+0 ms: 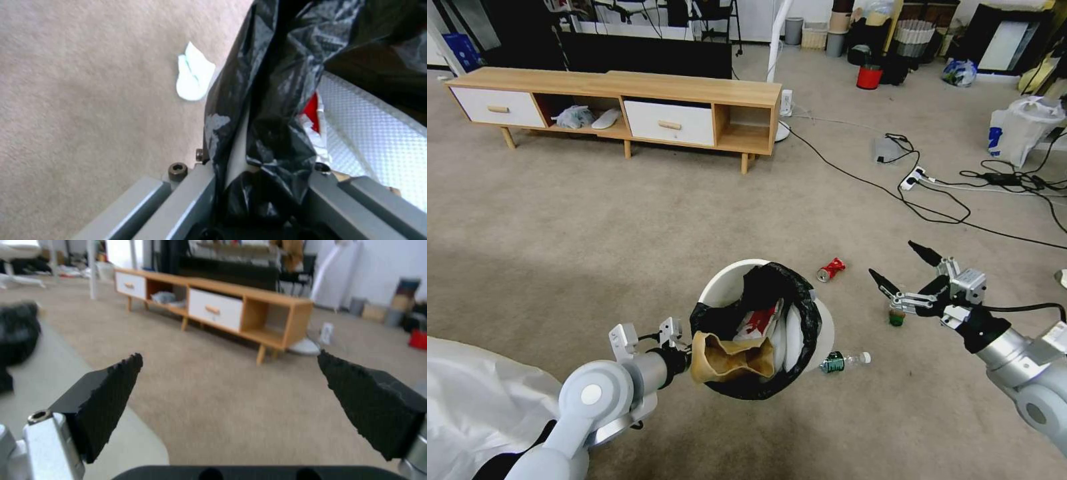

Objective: Pick up the trash bin and place the garbage on the floor into it.

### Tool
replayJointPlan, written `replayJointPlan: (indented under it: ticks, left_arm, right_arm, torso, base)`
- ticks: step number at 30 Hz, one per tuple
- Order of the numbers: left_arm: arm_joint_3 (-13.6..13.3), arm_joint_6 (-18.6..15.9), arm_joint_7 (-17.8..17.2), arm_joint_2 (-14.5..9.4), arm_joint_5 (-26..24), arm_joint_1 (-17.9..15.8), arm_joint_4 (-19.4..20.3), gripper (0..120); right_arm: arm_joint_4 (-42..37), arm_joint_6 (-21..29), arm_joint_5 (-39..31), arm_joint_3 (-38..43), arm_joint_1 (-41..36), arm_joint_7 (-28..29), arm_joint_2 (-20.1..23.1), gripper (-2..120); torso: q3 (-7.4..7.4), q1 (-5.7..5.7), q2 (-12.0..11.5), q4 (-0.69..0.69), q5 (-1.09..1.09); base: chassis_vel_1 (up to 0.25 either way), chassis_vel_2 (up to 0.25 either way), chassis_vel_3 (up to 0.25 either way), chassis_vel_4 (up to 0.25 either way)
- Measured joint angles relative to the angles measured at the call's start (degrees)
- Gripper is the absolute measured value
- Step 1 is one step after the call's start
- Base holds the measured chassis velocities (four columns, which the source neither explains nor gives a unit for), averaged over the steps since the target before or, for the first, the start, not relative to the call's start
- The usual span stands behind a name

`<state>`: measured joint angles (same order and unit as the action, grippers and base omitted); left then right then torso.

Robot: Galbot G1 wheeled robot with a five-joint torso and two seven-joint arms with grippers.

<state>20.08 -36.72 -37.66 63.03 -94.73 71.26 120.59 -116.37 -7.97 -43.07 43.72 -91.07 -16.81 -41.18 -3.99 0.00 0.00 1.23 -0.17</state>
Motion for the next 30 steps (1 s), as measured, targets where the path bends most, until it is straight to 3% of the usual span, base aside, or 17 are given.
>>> replayJointPlan:
  ticks: [8, 30]
  left_arm:
    - [1.46, 0.46, -0.29, -0.14, -0.95, -1.00, -0.95, 0]
    - [1.24, -0.04, 1.12, -1.44, -0.35, -2.58, -1.97, 0]
  right_arm:
    - [3.67, 1.57, -0.11, -4.61, 1.62, 4.14, -1.67, 100]
    - [7.95, 2.67, 4.97, -9.50, 3.46, 7.94, -6.53, 100]
  torso:
    - [0.00, 0.00, 0.00, 0.00, 0.00]
    - [0.01, 0.00, 0.00, 0.00, 0.00]
  base:
    - [0.000, 0.000, 0.000, 0.000]
    - [0.000, 0.000, 0.000, 0.000]
